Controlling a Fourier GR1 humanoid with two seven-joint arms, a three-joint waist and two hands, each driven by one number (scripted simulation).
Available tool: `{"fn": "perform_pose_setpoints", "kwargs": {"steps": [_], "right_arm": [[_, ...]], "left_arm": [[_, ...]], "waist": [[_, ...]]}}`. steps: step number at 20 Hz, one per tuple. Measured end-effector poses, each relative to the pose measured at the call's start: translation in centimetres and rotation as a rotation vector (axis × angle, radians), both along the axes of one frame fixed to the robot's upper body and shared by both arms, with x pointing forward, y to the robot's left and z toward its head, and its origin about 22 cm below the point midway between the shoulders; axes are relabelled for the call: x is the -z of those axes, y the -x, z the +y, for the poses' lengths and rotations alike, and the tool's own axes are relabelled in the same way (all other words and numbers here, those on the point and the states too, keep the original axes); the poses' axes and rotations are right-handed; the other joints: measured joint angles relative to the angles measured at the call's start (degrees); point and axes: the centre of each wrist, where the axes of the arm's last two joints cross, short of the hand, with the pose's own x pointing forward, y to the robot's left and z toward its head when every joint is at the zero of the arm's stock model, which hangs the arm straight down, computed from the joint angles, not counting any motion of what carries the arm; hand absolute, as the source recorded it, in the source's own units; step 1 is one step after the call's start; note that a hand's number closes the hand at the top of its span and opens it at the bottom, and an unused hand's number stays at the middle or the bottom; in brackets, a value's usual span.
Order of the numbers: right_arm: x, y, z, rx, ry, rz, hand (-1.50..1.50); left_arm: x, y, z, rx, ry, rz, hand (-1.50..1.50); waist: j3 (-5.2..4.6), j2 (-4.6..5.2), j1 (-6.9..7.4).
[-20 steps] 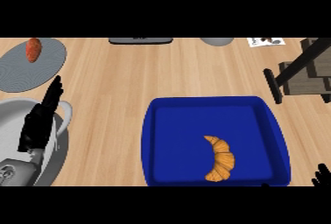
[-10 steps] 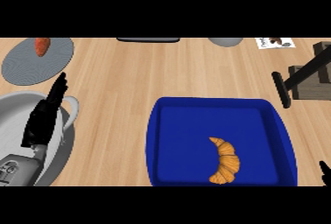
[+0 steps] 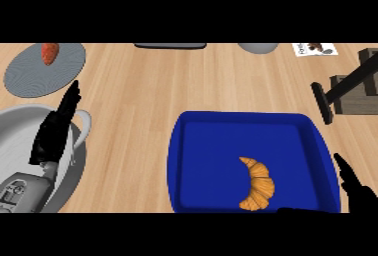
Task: Pick the croissant from the tray and place it in the tiered basket
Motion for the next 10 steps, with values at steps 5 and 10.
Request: {"fn": "perform_pose_setpoints", "kwargs": {"steps": [5, 10], "right_arm": [[1.0, -1.8, 1.3, -0.027, 0.001, 0.063, -1.5], [2.0, -2.5, 2.9, -0.053, 0.003, 0.103, -1.5]], "left_arm": [[-0.3, 0.0, 0.3, -0.009, -0.005, 0.005, 0.0], [0.1, 0.0, 0.1, -0.019, -0.002, 0.015, 0.0]], "waist": [[0.03, -0.17, -0.33], [0.07, -0.32, -0.97]]}}
